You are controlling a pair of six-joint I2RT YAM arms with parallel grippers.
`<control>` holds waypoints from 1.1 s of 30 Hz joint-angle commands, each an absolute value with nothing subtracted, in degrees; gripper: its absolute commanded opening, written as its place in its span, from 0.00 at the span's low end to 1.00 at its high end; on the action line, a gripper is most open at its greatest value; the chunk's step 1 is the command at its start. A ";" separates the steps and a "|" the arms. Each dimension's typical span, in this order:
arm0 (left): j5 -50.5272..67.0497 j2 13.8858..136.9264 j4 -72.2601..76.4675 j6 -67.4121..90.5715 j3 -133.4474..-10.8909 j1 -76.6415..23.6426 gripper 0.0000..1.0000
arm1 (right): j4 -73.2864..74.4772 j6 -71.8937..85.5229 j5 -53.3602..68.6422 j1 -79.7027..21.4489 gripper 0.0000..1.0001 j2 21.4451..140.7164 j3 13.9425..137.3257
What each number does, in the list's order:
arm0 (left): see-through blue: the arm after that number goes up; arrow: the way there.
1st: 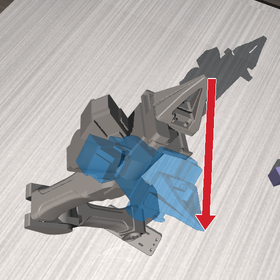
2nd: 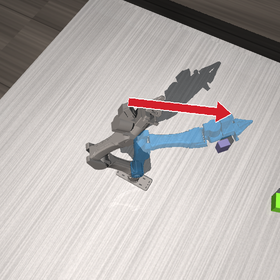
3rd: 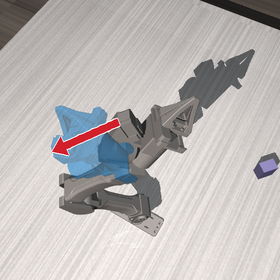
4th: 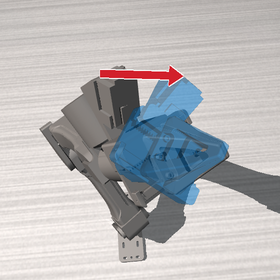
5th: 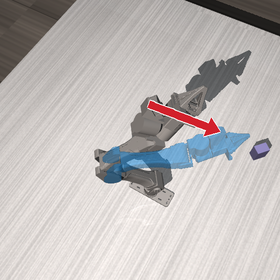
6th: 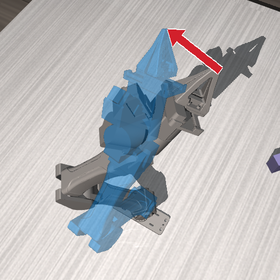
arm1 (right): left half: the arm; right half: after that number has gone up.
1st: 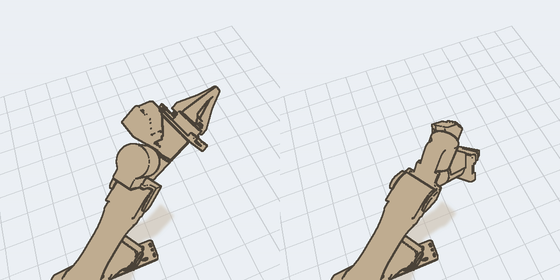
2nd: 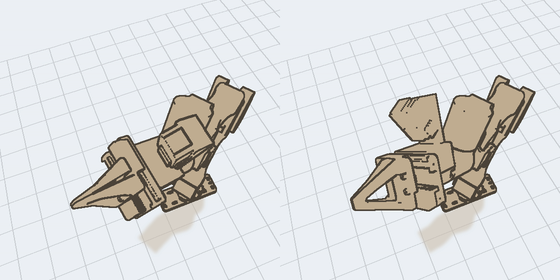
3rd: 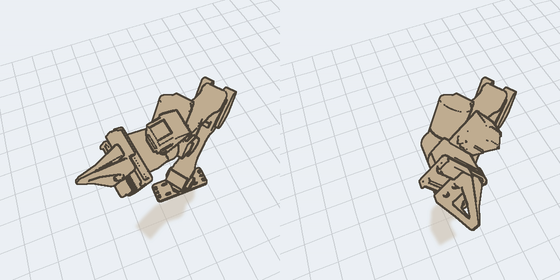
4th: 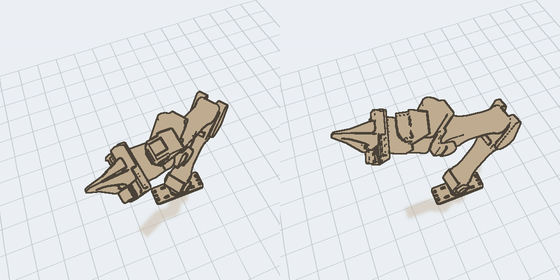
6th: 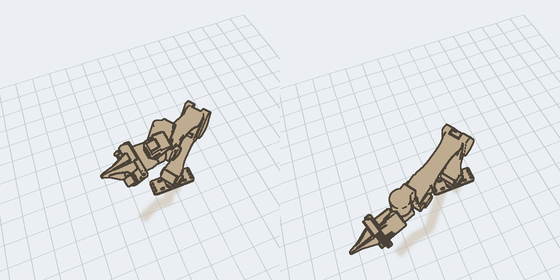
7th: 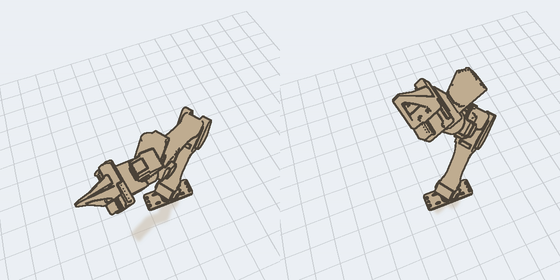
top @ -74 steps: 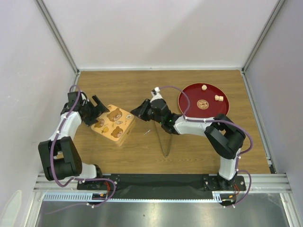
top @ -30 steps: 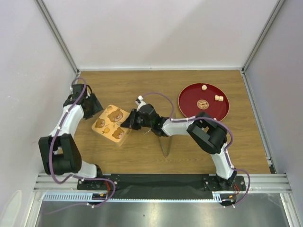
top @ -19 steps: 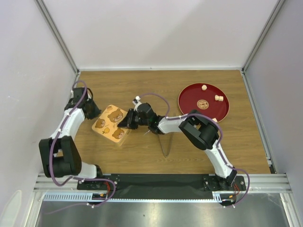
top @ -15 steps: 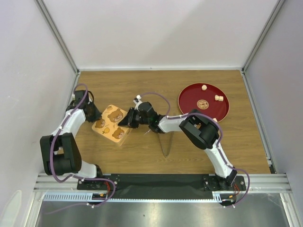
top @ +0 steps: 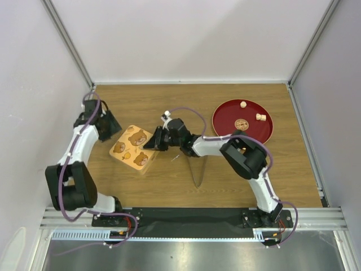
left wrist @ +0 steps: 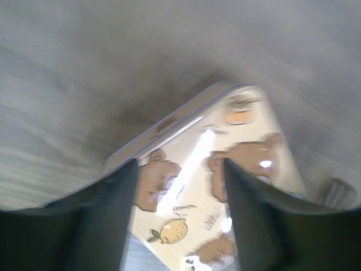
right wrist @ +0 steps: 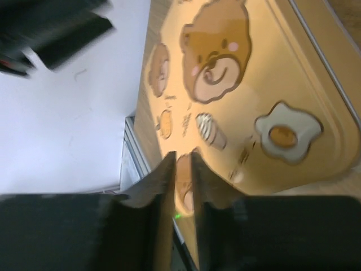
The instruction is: Pack the chocolate
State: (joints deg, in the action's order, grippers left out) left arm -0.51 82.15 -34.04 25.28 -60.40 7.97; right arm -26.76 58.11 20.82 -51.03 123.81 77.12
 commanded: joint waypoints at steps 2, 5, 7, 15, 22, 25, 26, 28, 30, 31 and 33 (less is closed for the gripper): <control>9.18 72.43 -35.43 22.68 -72.58 7.91 0.80 | -20.24 49.25 20.32 -47.64 0.31 106.40 74.72; 13.17 68.49 -34.19 21.01 -74.61 5.37 1.00 | -7.68 41.69 14.45 -46.41 0.72 95.33 74.09; 16.68 66.80 -32.71 19.26 -75.06 2.30 1.00 | 3.65 35.09 8.47 -46.58 0.99 90.29 74.09; 32.85 47.42 -19.18 19.85 -62.68 -10.80 1.00 | 27.57 30.05 -18.35 -50.80 1.00 64.90 69.01; 35.68 36.22 -14.22 22.94 -54.93 -12.04 1.00 | 33.04 32.86 -21.97 -51.77 1.00 51.88 61.80; 36.56 35.42 -16.86 22.76 -54.06 -12.04 1.00 | 34.10 33.40 -22.67 -52.03 1.00 48.79 59.86; 36.56 35.16 -17.22 22.76 -53.62 -12.04 1.00 | 34.28 33.40 -23.02 -51.94 1.00 47.13 58.90; 36.39 34.54 -18.45 22.76 -53.26 -12.04 1.00 | 34.63 33.14 -24.25 -52.03 1.00 45.71 58.19; 36.12 34.19 -18.89 22.76 -52.91 -12.04 1.00 | 34.89 32.61 -24.96 -52.03 1.00 44.21 57.66; 36.12 34.10 -19.16 22.85 -53.00 -12.04 1.00 | 34.98 32.43 -25.40 -52.03 1.00 43.86 57.57; 35.69 33.93 -19.25 23.03 -53.00 -12.04 1.00 | 35.07 32.17 -25.75 -52.03 1.00 43.24 57.66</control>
